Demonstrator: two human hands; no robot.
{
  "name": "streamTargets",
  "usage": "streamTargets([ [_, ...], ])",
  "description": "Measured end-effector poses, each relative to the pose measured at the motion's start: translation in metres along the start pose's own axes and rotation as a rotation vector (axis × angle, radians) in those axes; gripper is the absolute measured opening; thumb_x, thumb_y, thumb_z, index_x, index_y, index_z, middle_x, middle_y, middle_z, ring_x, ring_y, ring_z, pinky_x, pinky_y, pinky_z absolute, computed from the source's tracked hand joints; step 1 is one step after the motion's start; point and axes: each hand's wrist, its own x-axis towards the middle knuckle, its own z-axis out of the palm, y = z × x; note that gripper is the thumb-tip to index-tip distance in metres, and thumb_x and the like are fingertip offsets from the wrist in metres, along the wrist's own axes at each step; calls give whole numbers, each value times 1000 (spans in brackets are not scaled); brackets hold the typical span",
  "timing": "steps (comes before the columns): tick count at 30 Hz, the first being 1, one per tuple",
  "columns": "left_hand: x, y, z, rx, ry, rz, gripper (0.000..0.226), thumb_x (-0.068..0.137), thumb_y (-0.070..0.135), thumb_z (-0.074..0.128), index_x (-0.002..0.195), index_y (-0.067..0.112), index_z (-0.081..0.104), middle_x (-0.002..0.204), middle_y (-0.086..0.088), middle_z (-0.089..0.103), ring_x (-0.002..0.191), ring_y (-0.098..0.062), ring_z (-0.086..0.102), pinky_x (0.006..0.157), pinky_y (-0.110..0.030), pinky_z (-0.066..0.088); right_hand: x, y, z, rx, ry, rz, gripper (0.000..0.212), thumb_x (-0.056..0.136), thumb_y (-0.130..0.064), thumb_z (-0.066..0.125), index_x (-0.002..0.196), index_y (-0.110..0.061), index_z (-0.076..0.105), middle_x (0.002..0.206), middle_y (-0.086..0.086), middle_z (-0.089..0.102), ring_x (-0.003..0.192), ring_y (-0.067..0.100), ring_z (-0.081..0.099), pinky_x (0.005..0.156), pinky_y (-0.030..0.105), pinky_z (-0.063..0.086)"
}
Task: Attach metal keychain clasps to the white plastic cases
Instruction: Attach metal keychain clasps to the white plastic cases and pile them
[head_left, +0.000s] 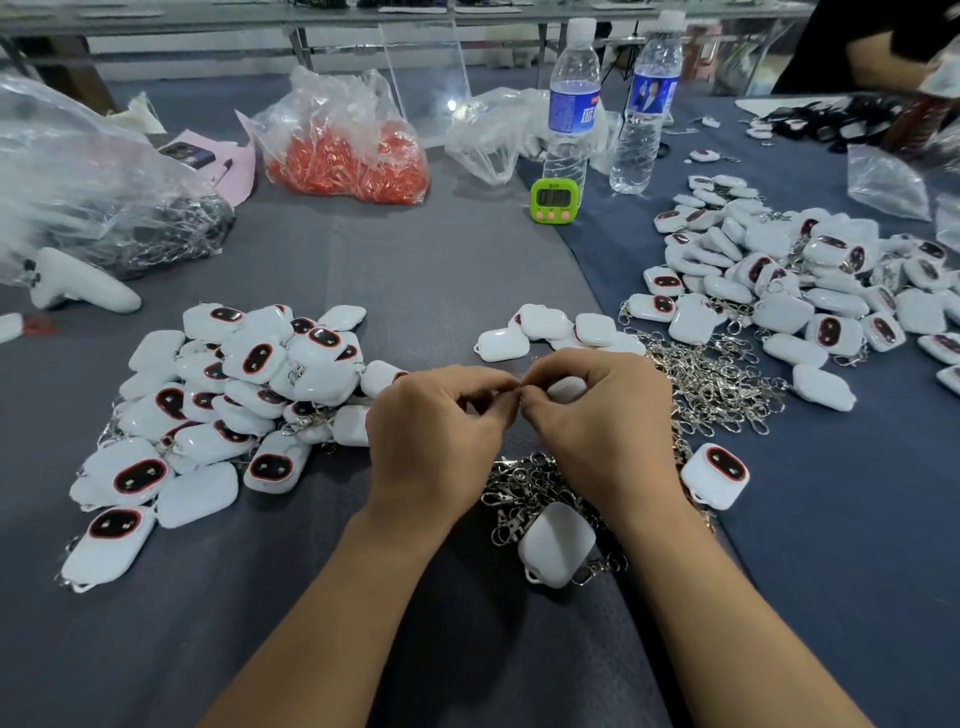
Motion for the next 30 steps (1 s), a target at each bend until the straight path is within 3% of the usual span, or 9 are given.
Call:
streamTargets([
  [4,-1,2,-1,181,45,21,6,81,36,78,78,31,79,67,10,71,66,-20,62,62,-37,52,0,-1,2,4,-18,-38,9,74,-17,77,72,-25,76,67,-12,71,66,9,66,64,35,56],
  [8,5,0,-5,-120,22,-154,9,80,19,83,77,27,81,65,19,72,61,-2,66,60,-22,54,4,2,4,94,-65,59,15,79,-17,81,69,-28,78,65,-17,71,62,2,63,61,25,51],
  [10,7,-1,-6,-185,-11,-186,15,79,15,83,75,29,80,66,20,72,61,2,67,61,-15,53,5,2,4,148,-63,81,13,79,-20,80,69,-28,79,64,-15,71,60,4,61,61,26,50],
  [15,7,-2,-3,-260,-65,-219,25,78,8,83,72,33,79,67,15,74,66,-3,72,66,-19,57,5,0,3,155,-73,87,15,79,-15,79,69,-26,79,64,-12,72,62,7,63,65,31,55],
  [18,6,-3,-3,-235,-78,-202,22,76,10,85,74,31,80,67,15,74,66,-3,72,67,-24,60,4,1,2,121,-67,67,15,76,-13,78,68,-25,77,63,-12,71,59,4,62,59,25,51],
  [21,4,-3,-3,-249,-92,-196,18,76,12,85,77,29,81,68,14,75,66,-4,73,68,-30,62,3,2,3,92,-30,56,14,76,-14,78,70,-25,77,64,-13,71,62,6,65,62,29,55],
  [24,5,-3,-4,-249,-111,-183,15,75,15,84,76,30,81,66,14,74,64,-5,72,63,-26,60,1,1,3,60,1,9,11,77,-16,76,73,-26,77,68,-12,71,69,10,67,69,38,57],
  [30,9,-6,-10,-359,-236,-280,22,75,6,82,76,28,82,71,5,76,67,-6,72,64,-17,55,0,0,3,46,-30,-73,13,78,-21,69,85,-32,73,71,-13,71,65,11,65,66,40,56],
])
